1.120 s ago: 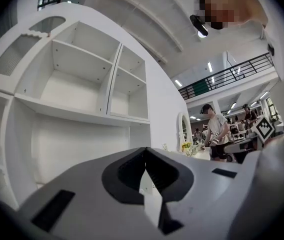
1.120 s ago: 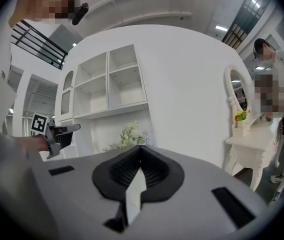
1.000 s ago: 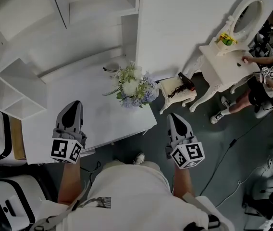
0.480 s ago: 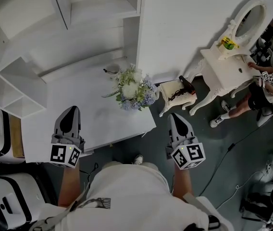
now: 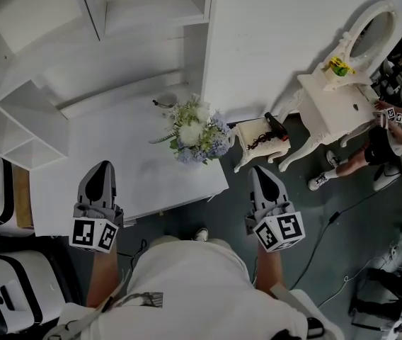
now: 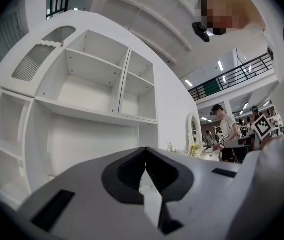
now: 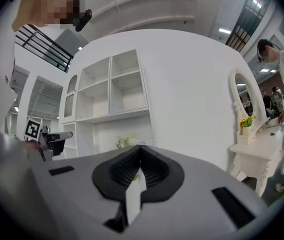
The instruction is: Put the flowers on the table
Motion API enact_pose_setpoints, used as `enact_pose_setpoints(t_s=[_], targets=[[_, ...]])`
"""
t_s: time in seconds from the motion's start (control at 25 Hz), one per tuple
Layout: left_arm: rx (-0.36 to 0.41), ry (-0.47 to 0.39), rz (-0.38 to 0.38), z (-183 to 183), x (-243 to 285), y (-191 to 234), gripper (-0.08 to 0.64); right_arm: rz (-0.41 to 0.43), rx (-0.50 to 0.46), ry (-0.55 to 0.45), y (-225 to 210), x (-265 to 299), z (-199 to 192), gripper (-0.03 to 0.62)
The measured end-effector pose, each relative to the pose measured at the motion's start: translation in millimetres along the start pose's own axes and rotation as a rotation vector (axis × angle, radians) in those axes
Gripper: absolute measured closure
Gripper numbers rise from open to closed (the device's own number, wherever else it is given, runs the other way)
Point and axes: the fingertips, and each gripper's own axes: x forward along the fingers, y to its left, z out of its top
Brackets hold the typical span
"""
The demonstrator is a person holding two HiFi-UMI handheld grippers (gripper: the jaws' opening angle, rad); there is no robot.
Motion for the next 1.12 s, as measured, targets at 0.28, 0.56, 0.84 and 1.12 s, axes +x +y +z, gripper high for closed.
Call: enact_pose_setpoints(t_s=[0.28,0.56,0.84,1.12], targets=[[0.005,-0.009,-0.012,2.3,5.0,-7.7,0.545,-0.005,-0.004,0.001,-4.0,-5.7,0.2,0.581],[-0.006,0.003,-0.025,-2.8,7.3,-13.9,0.545,0.007,-0.021,0.013,-1.3,-7.8,-4.0,0.581],[-0.015,0.005,-0.029,-5.3,7.7,-14.6,0.545,0.012,-0.027,0.011,0.6,-7.5,-2.0,0.581],[-0.030,-0.006,-0.033,-4.8,8.8,-16.2,0.545,0.012,-0.033,0.006,0.0,-8.5,-1.2,0.581]])
